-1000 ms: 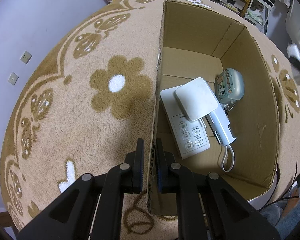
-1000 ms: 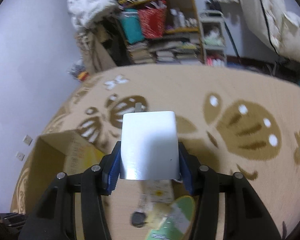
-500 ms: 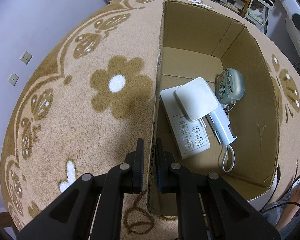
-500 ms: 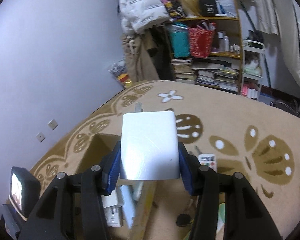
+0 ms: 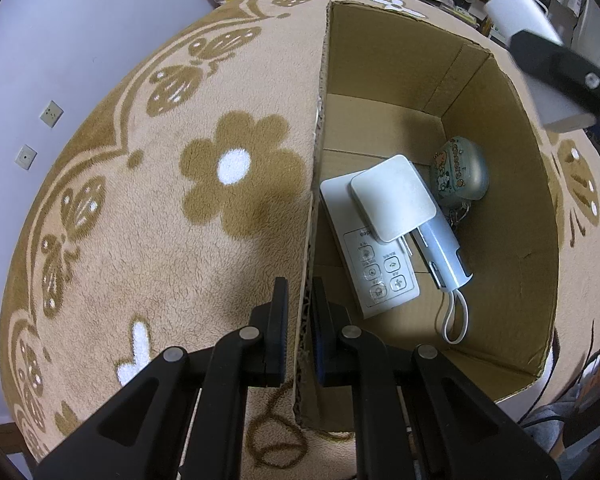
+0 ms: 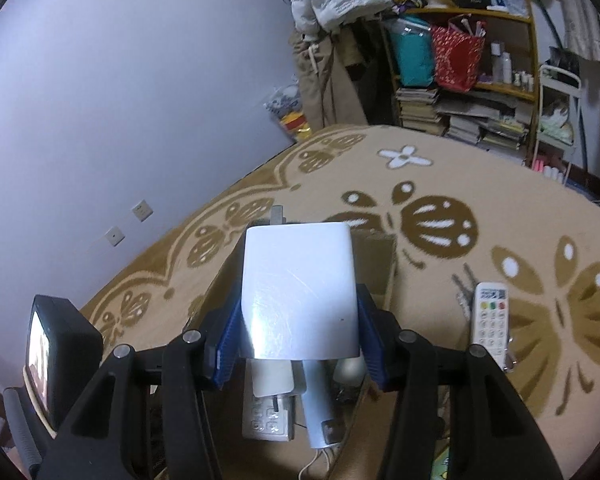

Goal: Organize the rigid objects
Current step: 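Carry the adapter into the box and open the right gripper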

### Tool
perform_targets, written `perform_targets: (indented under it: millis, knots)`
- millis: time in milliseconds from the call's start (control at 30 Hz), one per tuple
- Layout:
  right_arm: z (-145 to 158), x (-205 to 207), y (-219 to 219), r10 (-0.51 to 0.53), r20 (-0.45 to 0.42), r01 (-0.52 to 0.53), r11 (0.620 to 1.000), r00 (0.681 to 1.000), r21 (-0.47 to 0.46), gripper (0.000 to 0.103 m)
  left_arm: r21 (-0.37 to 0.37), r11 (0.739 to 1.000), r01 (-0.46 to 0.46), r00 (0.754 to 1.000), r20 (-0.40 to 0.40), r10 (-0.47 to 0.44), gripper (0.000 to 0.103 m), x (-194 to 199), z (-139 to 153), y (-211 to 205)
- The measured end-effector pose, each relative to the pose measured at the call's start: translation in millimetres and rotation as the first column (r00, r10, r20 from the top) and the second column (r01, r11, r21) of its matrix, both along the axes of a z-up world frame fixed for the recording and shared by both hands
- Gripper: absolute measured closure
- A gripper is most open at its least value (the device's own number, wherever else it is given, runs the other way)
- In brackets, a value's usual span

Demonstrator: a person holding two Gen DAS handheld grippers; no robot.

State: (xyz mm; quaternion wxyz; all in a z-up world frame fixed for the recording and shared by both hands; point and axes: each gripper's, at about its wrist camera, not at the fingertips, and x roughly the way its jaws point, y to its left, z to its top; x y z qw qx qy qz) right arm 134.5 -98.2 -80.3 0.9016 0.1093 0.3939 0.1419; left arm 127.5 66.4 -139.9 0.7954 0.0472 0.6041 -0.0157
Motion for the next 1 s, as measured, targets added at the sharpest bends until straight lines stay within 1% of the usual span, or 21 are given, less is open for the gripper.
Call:
perform_targets:
  millis: [300,533,767,900,1000]
  knots:
    - [-17.4,5.3,10.6,0.034,-0.045,-0.035,0.999,0.998,-0.016,0.047,0.007,1.0,0.004,1.0,0.0,-0.004,0.092,0.0,-0.1,-0.5]
    - [-25.0,6.8,27.2,0.09,-0.063,-0.092,0.995,0.994,-0.032,0.047,-0.001,1.0,0.001,1.0,-0.003,-0.001,0.092,1.1,-0.1,-0.1]
    - [-42.3,10.6,38.2,0.102,-0.112,-0.112,0.99,0.988,-0.081,0.047,0.003,1.0,0.002,1.0,-0.003,-0.002,0.092,1.3,-0.3,-0.6]
    - [-48.1,11.8,42.8,0.084,-0.127,-0.103,0.983,0.988,-0.152,0.047,0.0,1.0,0.003,1.0,-0.004,-0.003,0.092,1.2,-0.8,-0.2]
    - [-47.3,12.0,42.7,0.059,-0.12,-0.08,0.981,0.991,-0.174,0.047,-0.01,1.0,-0.006,1.0,-0.006,0.006,0.092,1.5,-0.9,0.9]
